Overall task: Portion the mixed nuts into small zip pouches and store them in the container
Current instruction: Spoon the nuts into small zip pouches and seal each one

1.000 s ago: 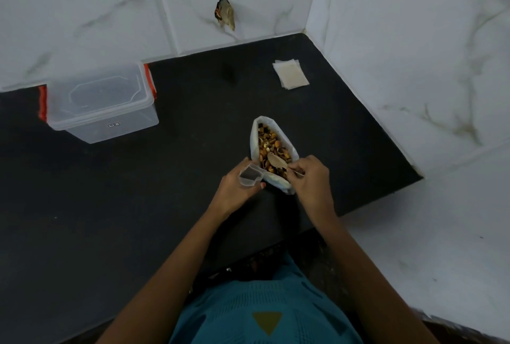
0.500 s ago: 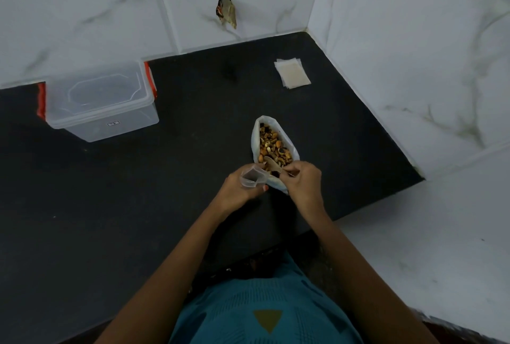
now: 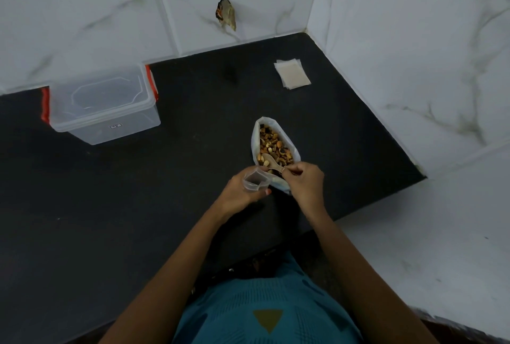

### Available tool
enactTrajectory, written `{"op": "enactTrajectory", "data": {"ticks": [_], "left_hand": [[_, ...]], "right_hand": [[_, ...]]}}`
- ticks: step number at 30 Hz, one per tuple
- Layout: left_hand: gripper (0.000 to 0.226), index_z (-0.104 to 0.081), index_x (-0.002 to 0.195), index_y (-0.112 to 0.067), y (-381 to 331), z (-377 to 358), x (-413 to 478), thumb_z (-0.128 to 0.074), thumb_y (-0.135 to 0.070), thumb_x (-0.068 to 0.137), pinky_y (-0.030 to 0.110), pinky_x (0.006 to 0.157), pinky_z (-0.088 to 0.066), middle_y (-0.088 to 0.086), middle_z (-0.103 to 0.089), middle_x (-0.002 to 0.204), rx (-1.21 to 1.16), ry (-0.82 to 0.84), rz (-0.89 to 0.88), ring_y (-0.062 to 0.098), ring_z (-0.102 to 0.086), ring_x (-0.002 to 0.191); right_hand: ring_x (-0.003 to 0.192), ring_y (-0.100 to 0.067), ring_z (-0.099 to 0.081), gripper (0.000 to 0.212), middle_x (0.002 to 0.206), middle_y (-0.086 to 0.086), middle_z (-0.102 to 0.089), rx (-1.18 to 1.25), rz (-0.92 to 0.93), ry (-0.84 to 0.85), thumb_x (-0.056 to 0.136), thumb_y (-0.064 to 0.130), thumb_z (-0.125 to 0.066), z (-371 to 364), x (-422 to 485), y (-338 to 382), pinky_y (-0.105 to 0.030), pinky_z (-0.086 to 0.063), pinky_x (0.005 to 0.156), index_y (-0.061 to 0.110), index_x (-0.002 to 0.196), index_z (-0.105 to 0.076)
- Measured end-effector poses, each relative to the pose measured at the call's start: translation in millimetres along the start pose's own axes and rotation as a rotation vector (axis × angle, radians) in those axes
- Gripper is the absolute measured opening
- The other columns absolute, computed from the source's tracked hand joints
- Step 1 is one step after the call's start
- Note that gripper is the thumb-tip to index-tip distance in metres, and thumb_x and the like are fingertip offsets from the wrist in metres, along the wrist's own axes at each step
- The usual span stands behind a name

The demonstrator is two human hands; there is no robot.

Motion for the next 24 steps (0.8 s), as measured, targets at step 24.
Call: {"op": "enactTrajectory", "data": {"ticks": [24], "left_hand": [[0.032,-0.057,0.109,-0.02,-14,1,-2,-0.064,-0.004,0.082,0.01,0.069,-0.05,-0.005,-0.061,0.104,-0.074,0.041,0.019,0.003,-0.059,0.092]], "right_hand": [[0.056,-0.005,-0.052,0.014,0.064,-0.001,-0.057,0.301,-0.354,0.01,0.083,0.006,-0.061,6,2,-21,-0.014,-0.045,0.051,0.011,0.07,-0.063]]}}
Point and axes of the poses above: each hand's wrist, its own x-axis towards the middle knuckle, its own z-axis out of the back of the hand, y = z × x, the point moved 9 cm from there along x, towards the middle knuckle
